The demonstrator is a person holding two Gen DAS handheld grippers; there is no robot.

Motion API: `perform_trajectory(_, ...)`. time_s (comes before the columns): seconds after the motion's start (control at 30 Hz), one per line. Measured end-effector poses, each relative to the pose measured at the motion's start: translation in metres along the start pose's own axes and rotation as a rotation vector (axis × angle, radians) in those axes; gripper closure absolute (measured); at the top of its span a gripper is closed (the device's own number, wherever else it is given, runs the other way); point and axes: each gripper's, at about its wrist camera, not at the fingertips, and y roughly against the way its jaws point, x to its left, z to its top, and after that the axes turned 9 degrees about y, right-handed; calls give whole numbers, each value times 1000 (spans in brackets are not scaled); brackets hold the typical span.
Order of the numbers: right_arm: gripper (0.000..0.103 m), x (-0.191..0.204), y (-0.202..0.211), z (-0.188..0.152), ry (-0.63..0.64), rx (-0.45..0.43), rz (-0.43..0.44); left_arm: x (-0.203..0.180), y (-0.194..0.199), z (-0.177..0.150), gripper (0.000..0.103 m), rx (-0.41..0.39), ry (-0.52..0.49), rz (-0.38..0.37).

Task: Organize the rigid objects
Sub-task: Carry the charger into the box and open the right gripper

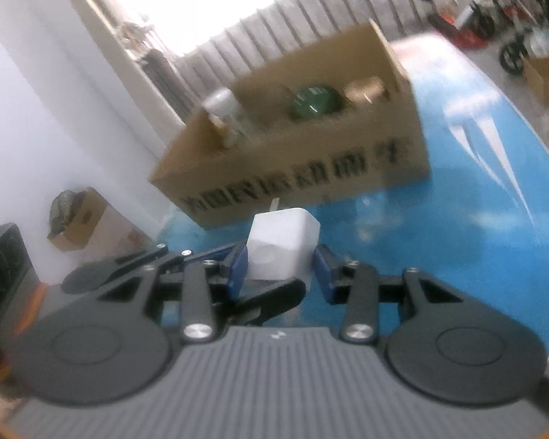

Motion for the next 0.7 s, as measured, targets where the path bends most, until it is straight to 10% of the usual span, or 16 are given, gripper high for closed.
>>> perform_trajectory(0.4, 64, 51, -29, 88, 134, -62, 100, 47, 22, 58, 51, -150, 7, 131)
perform_trajectory(0.7, 63, 48, -119, 159, 127, 123, 121, 117, -35, 83, 51, -32, 124, 125)
